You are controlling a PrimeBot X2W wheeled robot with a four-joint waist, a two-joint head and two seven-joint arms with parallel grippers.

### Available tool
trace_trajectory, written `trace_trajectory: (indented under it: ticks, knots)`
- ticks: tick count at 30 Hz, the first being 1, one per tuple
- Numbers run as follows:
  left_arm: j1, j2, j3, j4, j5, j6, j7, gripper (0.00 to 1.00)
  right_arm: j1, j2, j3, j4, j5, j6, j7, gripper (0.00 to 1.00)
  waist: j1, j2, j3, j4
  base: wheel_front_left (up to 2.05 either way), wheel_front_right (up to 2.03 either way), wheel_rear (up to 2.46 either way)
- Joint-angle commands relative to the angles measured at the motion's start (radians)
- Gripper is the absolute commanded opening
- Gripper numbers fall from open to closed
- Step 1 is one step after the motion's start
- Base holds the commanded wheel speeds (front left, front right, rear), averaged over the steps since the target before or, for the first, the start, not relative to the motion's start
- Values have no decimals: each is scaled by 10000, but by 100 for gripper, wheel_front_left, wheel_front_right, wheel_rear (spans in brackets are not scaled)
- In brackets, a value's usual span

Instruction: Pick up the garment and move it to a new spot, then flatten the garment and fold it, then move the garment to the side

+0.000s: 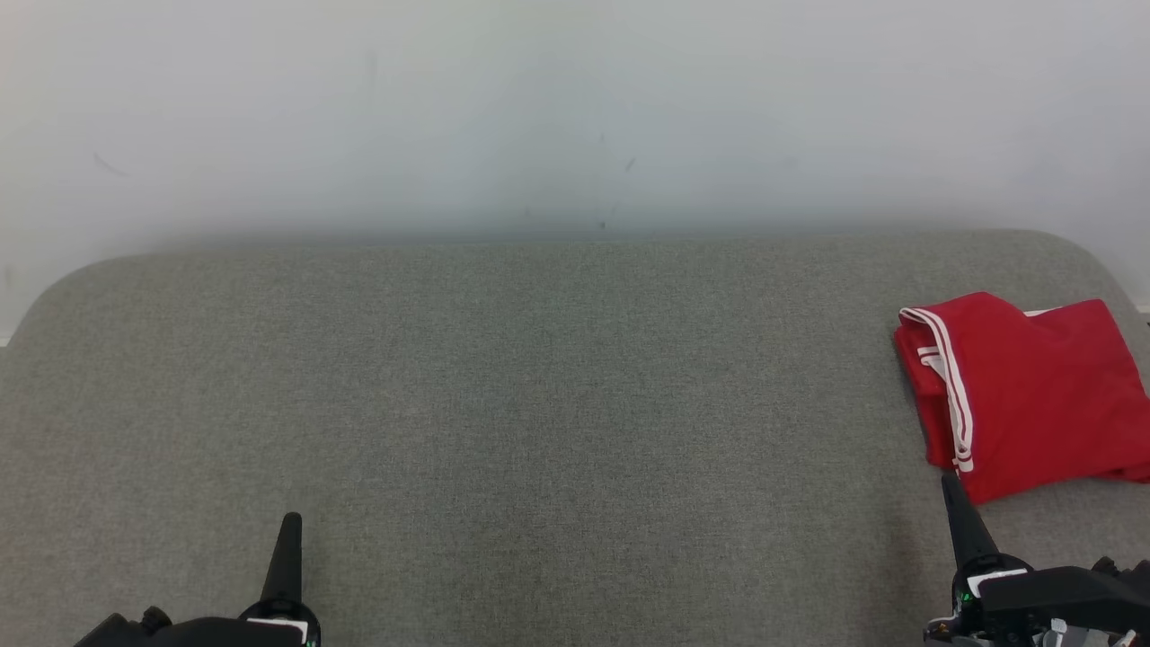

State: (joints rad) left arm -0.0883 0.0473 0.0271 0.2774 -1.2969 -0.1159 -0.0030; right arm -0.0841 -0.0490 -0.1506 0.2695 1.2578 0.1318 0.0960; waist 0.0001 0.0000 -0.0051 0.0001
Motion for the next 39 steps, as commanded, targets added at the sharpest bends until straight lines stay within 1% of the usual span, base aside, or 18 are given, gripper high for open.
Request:
trace_trajectory:
  ticks: [1, 26, 39]
  knots:
    - [-275, 40, 19, -16, -219, -83, 62, 0, -209, -16, -48, -116, 229, -14, 33, 0, 0, 0, 3, 0, 0, 0, 0]
    - [-731, 45, 57, 249, -2154, -136, 531, 0, -333, -19, -338, -132, 2300, -18, 386, 0, -1, 0, 65, -2, 0, 0, 0]
    - [-938, 46, 72, 368, -2969, -177, 729, 0, -360, -17, -456, -127, 3124, -20, 539, 0, -1, 0, 95, -3, 0, 0, 0]
